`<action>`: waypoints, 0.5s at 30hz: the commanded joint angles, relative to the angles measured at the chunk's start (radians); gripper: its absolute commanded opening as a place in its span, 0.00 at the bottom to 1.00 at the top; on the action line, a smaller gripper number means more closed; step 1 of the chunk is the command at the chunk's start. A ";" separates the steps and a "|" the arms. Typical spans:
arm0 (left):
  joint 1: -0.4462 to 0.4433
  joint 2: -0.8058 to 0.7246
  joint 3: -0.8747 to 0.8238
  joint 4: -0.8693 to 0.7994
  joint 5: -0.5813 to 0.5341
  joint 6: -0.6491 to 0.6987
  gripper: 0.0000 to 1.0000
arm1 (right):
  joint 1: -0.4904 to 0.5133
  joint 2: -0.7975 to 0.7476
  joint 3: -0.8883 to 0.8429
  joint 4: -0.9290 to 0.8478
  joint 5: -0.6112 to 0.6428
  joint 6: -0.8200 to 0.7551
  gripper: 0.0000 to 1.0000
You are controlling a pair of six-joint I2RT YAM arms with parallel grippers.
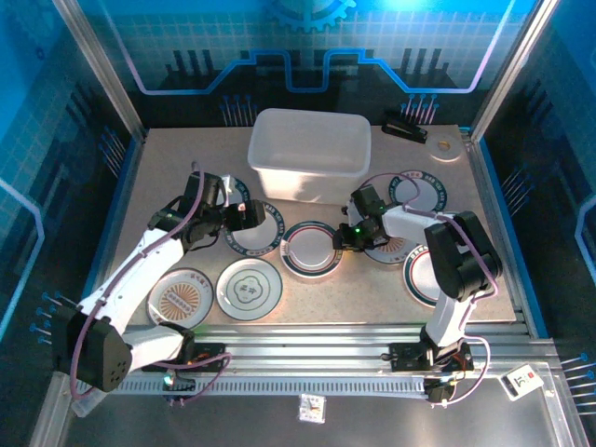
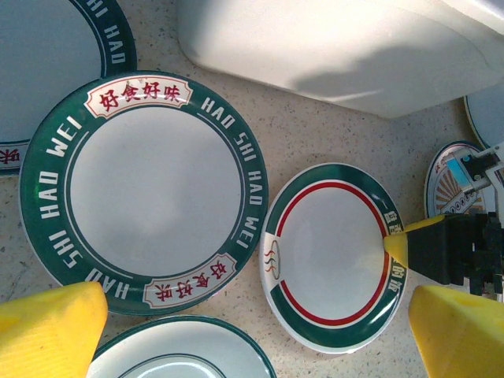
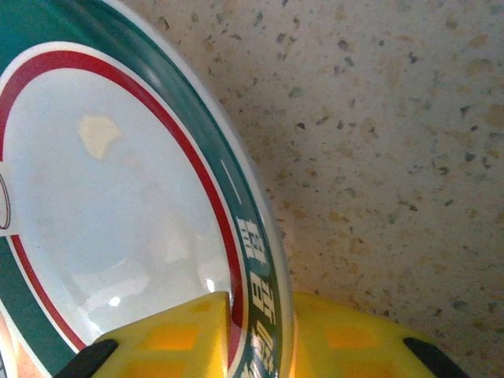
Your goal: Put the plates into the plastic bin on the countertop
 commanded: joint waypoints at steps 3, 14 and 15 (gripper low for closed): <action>0.008 0.008 0.036 -0.044 -0.004 0.015 0.99 | 0.009 -0.004 0.003 0.001 0.001 0.005 0.22; 0.008 -0.015 0.069 -0.090 -0.013 0.002 0.99 | 0.009 -0.097 -0.050 0.028 0.031 0.028 0.12; 0.008 -0.019 0.069 -0.090 -0.013 -0.002 0.99 | 0.008 -0.106 -0.054 0.029 0.032 0.032 0.11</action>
